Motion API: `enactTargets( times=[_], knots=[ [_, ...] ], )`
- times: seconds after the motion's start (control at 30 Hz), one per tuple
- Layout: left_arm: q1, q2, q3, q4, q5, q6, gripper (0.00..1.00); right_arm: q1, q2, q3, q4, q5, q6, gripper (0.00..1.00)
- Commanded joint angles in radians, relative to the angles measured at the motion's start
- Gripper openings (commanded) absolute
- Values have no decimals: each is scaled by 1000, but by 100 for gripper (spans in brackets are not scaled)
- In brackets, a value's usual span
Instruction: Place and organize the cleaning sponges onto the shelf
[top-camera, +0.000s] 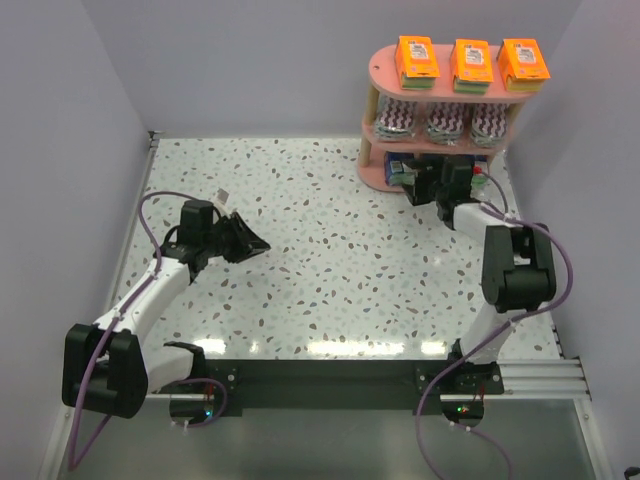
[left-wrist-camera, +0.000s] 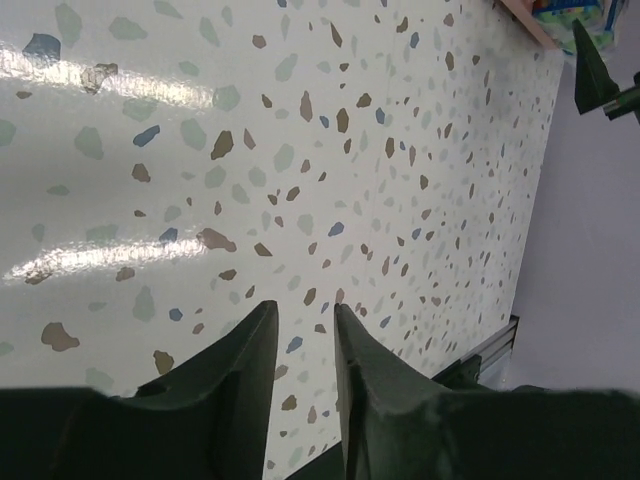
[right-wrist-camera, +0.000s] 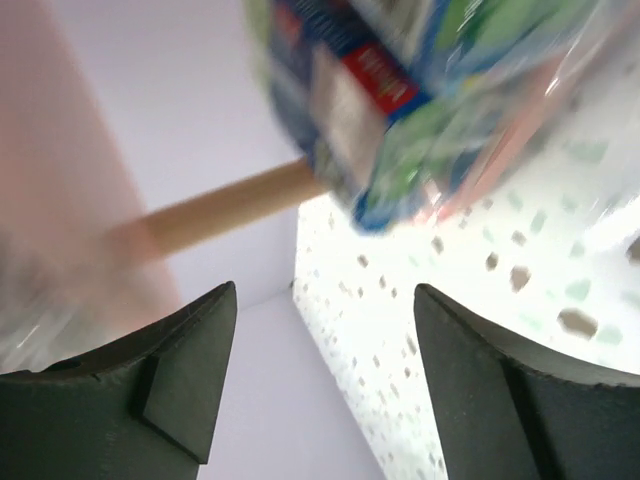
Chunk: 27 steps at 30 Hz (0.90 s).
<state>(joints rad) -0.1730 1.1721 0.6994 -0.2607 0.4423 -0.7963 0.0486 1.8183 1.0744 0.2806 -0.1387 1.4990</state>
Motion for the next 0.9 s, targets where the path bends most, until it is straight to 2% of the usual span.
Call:
enactTargets(
  times=[0.0, 0.03, 0.1, 0.17, 0.23, 0.3, 0.4, 0.47, 0.67, 0.87],
  knots=[
    [1, -17, 40, 49, 12, -9, 36, -7, -163, -59, 33, -59, -32, 77],
    [1, -15, 40, 54, 13, -9, 46, -7, -206, -89, -1, -73, -40, 77],
    [1, -12, 41, 58, 19, -7, 56, -7, -261, -131, -21, -125, -74, 79],
    [1, -12, 45, 67, 22, -1, 98, -6, -348, -186, -99, -174, -138, 80],
    [1, -12, 51, 77, 36, 14, 100, -7, -413, -232, -220, -240, -204, 85],
    [1, -11, 71, 98, 48, 31, 100, -7, -494, -249, -321, -307, -342, 89],
    [1, 4, 132, 91, 64, 90, 100, -7, -600, -338, -502, -393, -482, 91],
    [1, 33, 202, 81, 99, 150, 100, -7, -666, -385, -561, -412, -561, 92],
    [1, 93, 469, 5, 226, 264, 100, -7, -901, -496, -883, -345, -747, 93],
    [-5, 113, 769, -103, 197, 319, 100, -6, -1056, -574, -1096, -273, -838, 93]
  ],
)
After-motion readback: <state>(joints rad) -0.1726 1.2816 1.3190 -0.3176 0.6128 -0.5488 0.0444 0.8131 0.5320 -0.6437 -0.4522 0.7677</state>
